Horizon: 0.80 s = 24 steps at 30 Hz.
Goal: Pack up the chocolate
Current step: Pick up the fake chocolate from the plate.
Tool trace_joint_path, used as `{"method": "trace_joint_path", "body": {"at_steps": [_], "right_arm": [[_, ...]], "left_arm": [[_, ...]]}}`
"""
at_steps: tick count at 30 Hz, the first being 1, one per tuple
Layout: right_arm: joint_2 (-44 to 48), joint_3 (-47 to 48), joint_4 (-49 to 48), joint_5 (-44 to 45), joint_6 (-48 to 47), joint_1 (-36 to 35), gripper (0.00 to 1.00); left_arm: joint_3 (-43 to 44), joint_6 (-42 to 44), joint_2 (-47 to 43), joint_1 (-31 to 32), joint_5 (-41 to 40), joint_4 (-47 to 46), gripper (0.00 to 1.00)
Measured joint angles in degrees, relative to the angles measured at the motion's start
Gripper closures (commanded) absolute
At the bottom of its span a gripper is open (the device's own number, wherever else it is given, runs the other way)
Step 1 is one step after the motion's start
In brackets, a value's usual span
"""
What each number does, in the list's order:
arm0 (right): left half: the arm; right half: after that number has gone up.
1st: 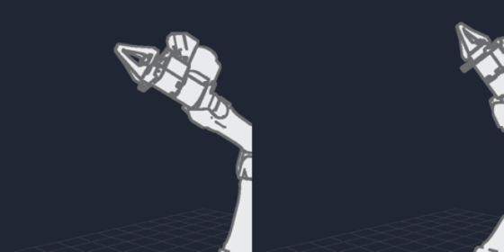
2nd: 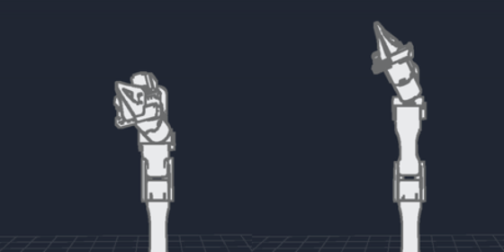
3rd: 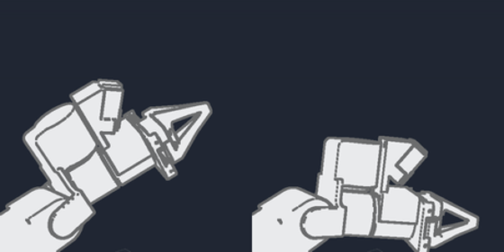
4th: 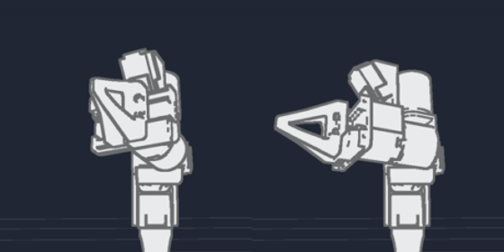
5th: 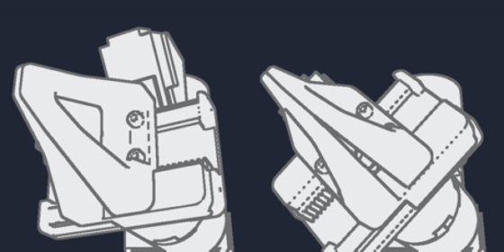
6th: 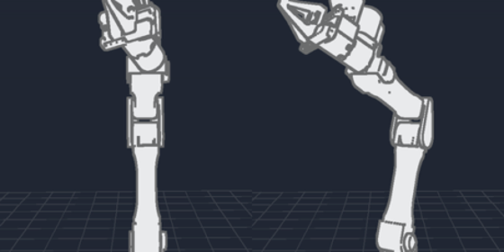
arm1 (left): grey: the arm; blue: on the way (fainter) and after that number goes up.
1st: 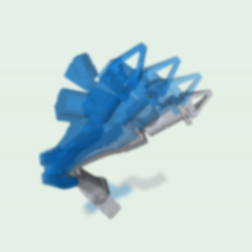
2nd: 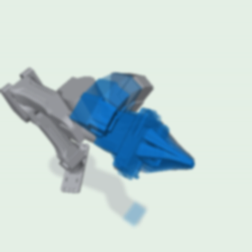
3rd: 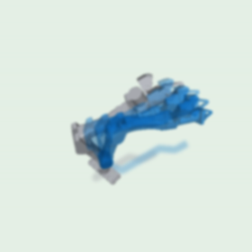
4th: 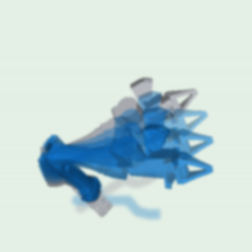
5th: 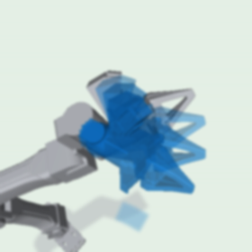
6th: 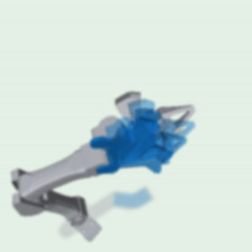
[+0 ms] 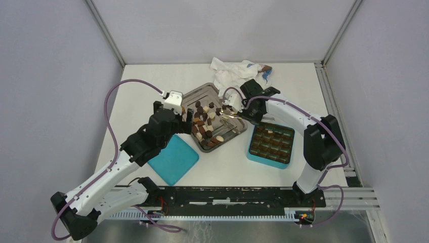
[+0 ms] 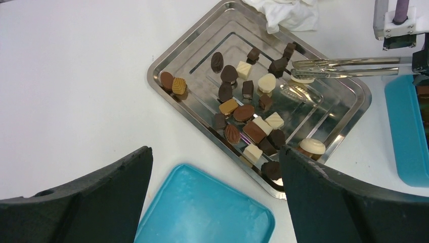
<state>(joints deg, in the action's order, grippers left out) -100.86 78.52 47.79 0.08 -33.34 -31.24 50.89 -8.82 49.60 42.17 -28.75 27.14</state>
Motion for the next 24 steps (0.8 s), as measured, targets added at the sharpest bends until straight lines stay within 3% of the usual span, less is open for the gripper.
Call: {"method": "trace_joint_path", "body": {"at_steps": [9, 16, 20, 24], "right_arm": [[7.63, -4.94, -0.39, -7.41, 0.17, 2.38, 0.98], [13.0, -8.66, -2.21, -19.3, 0.63, 11.13, 0.98], [19.91, -13.51, -3.85, -26.73, 0.81, 18.36, 0.98], [26.34, -18.25, -5.73, -33.14, 1.01, 24.5, 0.98]], "left_arm": [[-1.29, 1.4, -2.16, -0.24, 6.97, -1.11, 0.0], [-1.62, 1.42, -1.99, -1.31, 19.02, -3.26, 0.0], [-1.6, -1.36, 2.4, -1.44, 29.62, -6.56, 0.13], [-2.1, -9.55, 9.25, -0.92, 37.51, -12.76, 0.24]]}}
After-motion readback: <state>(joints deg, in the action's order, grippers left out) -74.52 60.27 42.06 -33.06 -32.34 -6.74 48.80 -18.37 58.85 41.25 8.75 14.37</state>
